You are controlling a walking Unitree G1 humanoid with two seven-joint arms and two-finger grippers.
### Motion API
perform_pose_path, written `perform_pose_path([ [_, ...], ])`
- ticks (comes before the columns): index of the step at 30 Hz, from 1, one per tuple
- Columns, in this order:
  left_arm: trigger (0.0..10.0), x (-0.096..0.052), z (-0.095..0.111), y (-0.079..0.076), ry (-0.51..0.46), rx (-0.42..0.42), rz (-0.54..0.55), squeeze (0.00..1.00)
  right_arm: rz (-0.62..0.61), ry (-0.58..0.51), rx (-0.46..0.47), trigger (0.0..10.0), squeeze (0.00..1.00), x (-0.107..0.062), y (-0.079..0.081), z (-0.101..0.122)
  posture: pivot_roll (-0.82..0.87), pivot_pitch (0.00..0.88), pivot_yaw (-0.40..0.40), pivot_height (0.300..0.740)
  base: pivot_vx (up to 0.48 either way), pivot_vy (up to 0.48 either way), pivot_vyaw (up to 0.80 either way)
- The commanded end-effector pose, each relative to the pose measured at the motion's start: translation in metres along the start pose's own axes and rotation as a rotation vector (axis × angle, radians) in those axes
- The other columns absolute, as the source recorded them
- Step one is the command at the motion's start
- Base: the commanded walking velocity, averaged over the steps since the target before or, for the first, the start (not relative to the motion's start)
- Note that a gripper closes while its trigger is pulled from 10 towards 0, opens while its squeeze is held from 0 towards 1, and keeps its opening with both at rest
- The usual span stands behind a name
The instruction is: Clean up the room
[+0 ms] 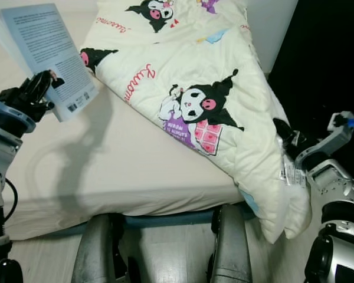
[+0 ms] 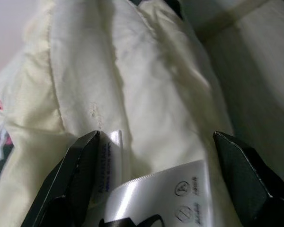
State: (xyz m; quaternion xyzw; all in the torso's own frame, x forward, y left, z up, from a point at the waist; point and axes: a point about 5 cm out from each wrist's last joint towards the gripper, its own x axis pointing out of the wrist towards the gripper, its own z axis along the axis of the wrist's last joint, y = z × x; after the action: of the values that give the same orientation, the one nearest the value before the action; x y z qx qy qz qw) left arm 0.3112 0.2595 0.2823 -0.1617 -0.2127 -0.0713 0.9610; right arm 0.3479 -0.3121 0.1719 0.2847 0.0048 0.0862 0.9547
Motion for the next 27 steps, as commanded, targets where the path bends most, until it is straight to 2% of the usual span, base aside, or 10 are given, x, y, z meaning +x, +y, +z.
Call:
perform_pose_path([
  [1, 0.0, 0.001, 0.015, -0.003, -0.045, 0.035, -0.015, 0.0, 0.019, 0.009, 0.006, 10.0, 0.0, 0.002, 0.002, -0.003, 0.05, 0.341, 0.013, 0.485, 0.0, 0.0, 0.0],
  [3, 0.0, 0.002, 0.016, -0.005, -0.043, 0.044, -0.026, 0.0, 0.077, 0.032, 0.007, 10.0, 0.0, 0.005, 0.01, -0.008, 0.05, 0.339, 0.014, 0.485, 0.0, 0.0, 0.0],
  [8, 0.0, 0.004, 0.018, -0.008, -0.042, 0.05, -0.036, 0.0, 0.137, 0.064, -0.006, 10.0, 0.0, 0.009, 0.019, -0.016, 0.05, 0.342, 0.017, 0.485, 0.0, 0.0, 0.0],
  [9, 0.0, 0.004, 0.018, -0.009, -0.044, 0.049, -0.036, 0.0, 0.156, 0.066, -0.012, 0.0, 0.0, 0.009, 0.021, -0.017, 0.05, 0.342, 0.017, 0.485, 0.0, 0.0, 0.0],
  [13, 0.0, 0.006, 0.018, -0.011, -0.049, 0.05, -0.038, 0.0, 0.204, 0.07, -0.045, 0.0, 0.0, 0.01, 0.027, -0.017, 0.04, 0.334, 0.016, 0.485, 0.0, 0.0, 0.0],
  [21, 0.0, 0.017, 0.034, -0.016, -0.124, 0.056, -0.033, 0.0, 0.272, 0.061, -0.142, 0.0, 0.0, 0.014, 0.041, -0.007, 0.02, 0.295, -0.002, 0.485, 0.0, 0.0, 0.0],
  [23, 0.0, 0.017, 0.034, -0.016, -0.124, 0.056, -0.033, 0.0, 0.272, 0.061, -0.142, 0.0, 0.0, 0.014, 0.041, -0.007, 0.02, 0.295, -0.002, 0.485, 0.0, 0.0, 0.0],
  [25, 0.0, 0.021, 0.044, -0.017, -0.165, 0.066, -0.023, 0.0, 0.338, 0.095, -0.219, 0.0, 0.0, 0.016, 0.054, -0.011, 0.01, 0.273, -0.011, 0.485, 0.0, 0.0, 0.0],
  [26, 0.0, 0.021, 0.044, -0.017, -0.165, 0.066, -0.023, 0.0, 0.338, 0.095, -0.219, 0.0, 0.0, 0.016, 0.054, -0.011, 0.01, 0.273, -0.011, 0.485, 0.0, 0.0, 0.0],
  [27, 0.0, 0.023, 0.048, -0.017, -0.185, 0.071, -0.015, 0.0, 0.394, 0.131, -0.274, 0.0, 0.0, 0.017, 0.063, -0.018, 0.01, 0.254, -0.019, 0.485, 0.0, 0.0, 0.0],
])
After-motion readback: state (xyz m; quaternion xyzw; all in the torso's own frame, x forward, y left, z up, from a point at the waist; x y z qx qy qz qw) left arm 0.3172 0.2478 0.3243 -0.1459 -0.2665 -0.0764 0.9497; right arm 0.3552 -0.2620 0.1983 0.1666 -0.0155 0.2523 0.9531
